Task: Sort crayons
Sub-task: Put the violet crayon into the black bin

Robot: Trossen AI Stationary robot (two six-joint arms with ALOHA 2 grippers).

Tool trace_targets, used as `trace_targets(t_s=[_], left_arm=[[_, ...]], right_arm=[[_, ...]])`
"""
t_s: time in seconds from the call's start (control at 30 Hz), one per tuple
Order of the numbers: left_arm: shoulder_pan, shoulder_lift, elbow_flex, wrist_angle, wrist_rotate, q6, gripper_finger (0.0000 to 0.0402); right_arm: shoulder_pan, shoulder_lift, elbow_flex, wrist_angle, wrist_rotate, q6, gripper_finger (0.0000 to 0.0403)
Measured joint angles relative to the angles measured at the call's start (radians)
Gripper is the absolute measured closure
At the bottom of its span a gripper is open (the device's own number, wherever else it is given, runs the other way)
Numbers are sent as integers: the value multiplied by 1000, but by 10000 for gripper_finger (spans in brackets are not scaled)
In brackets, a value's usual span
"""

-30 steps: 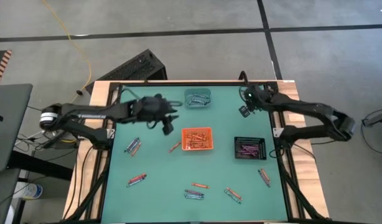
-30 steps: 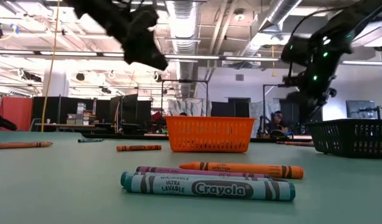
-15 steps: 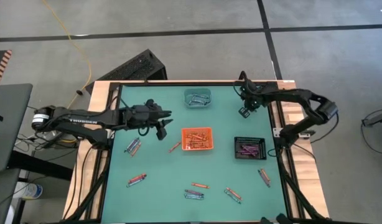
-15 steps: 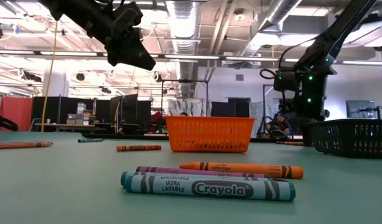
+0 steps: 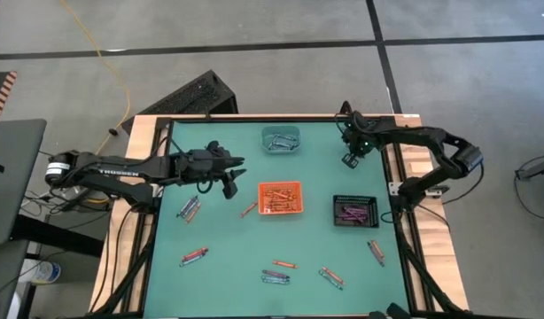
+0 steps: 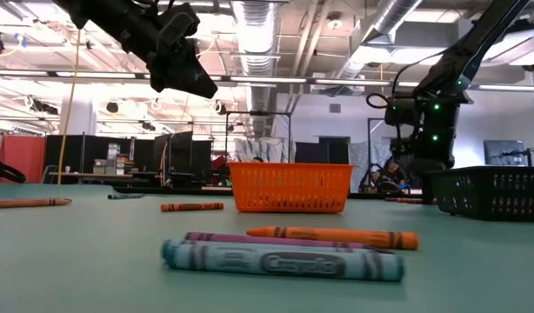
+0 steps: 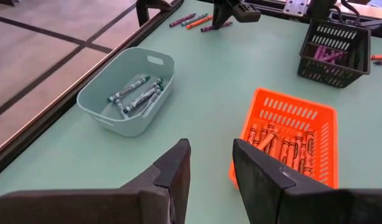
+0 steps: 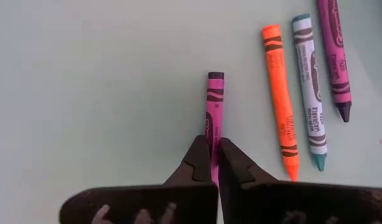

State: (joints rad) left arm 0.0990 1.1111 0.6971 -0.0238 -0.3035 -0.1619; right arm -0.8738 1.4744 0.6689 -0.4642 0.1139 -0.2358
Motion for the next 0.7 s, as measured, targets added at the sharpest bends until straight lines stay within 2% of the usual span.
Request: trace_targets(t_s=[0.2, 0.33, 0.47, 0.7], left_arm=[[0, 0, 0, 0, -1, 11, 292], [0, 1, 0, 0, -20, 11, 292], [1, 1, 0, 0, -24, 2, 292], [1, 1, 0, 0, -26, -17, 292]], right_arm=[[53, -114, -6, -19, -15, 4, 397], [149, -235, -5, -52, -3, 58, 400], [334, -349, -4, -124, 3, 158, 400], [784, -448, -4, -184, 68, 360, 401]])
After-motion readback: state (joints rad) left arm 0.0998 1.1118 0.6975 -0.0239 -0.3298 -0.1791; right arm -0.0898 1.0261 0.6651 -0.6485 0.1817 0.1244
